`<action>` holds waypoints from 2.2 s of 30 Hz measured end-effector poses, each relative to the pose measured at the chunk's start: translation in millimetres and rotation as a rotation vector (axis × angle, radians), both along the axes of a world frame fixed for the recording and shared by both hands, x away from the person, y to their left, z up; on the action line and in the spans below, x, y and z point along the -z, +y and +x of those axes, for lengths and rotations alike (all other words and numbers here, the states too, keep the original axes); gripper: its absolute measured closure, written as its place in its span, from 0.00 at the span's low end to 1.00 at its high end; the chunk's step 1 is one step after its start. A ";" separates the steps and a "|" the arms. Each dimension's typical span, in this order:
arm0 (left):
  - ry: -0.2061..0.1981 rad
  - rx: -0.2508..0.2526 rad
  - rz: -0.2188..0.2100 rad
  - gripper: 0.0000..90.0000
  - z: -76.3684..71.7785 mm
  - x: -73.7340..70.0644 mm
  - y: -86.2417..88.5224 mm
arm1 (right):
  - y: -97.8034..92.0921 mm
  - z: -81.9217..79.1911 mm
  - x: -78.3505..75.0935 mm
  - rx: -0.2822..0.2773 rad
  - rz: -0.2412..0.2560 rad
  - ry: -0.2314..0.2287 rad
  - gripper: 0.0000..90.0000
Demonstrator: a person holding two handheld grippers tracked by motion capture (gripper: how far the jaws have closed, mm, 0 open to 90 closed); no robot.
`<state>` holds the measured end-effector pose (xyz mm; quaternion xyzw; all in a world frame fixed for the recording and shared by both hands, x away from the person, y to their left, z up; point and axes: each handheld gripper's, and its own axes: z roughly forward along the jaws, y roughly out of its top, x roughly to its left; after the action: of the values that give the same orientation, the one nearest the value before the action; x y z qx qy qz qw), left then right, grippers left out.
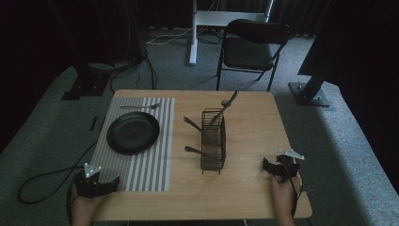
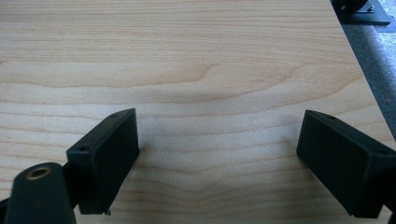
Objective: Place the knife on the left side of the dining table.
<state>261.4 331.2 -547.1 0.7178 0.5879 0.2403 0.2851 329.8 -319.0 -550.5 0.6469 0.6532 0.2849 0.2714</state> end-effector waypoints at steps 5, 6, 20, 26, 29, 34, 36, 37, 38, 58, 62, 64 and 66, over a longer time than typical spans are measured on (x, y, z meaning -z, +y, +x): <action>0.000 -0.001 -0.001 0.00 0.0 0.0 -0.1 | 0.1 -0.2 0.0 0.001 0.000 0.000 0.13; -0.002 -0.004 -0.003 0.00 0.0 0.1 -0.3 | 0.1 -0.3 0.0 0.001 0.000 0.000 0.13; 0.001 0.002 0.001 0.00 0.0 0.0 0.2 | 0.5 -1.9 -0.1 0.005 -0.001 0.000 0.13; 0.013 0.003 0.007 0.00 0.8 -1.1 0.0 | 0.5 -1.9 -0.1 0.005 0.000 0.001 0.13; 0.015 -0.001 0.006 0.00 1.0 -1.6 -0.7 | 0.4 -1.9 -0.1 0.004 0.000 0.000 0.13; 0.022 -0.011 0.002 0.01 0.4 -2.7 -2.4 | 0.4 -1.8 -0.1 0.004 -0.001 0.000 0.13; 0.025 -0.003 -0.006 0.01 0.4 -3.1 -3.4 | 0.5 -1.8 -0.1 0.005 -0.001 0.000 0.13; 0.031 0.004 0.002 0.01 0.4 -3.7 -4.0 | 0.4 -1.9 -0.1 0.004 -0.001 0.000 0.13; 0.030 0.005 0.001 0.01 0.3 -4.5 -4.9 | 0.4 -1.8 -0.1 0.004 -0.001 0.000 0.13; 0.026 0.094 -0.020 0.02 7.4 -27.8 -26.0 | 0.4 -1.8 -0.1 0.005 -0.001 0.000 0.13; 0.016 0.117 -0.027 0.02 9.6 -35.6 -31.7 | 0.4 -1.8 -0.1 0.005 -0.001 0.000 0.13; 0.008 0.131 -0.021 0.02 11.1 -39.5 -37.0 | 0.4 -1.8 -0.1 0.005 -0.001 0.000 0.13; 0.004 0.135 -0.025 0.02 11.9 -40.8 -38.7 | 0.5 -1.8 -0.1 0.005 -0.001 0.000 0.13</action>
<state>273.4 292.5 -506.3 0.7526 0.5418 0.2118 0.3086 328.0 -318.5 -550.4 0.6483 0.6518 0.2841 0.2722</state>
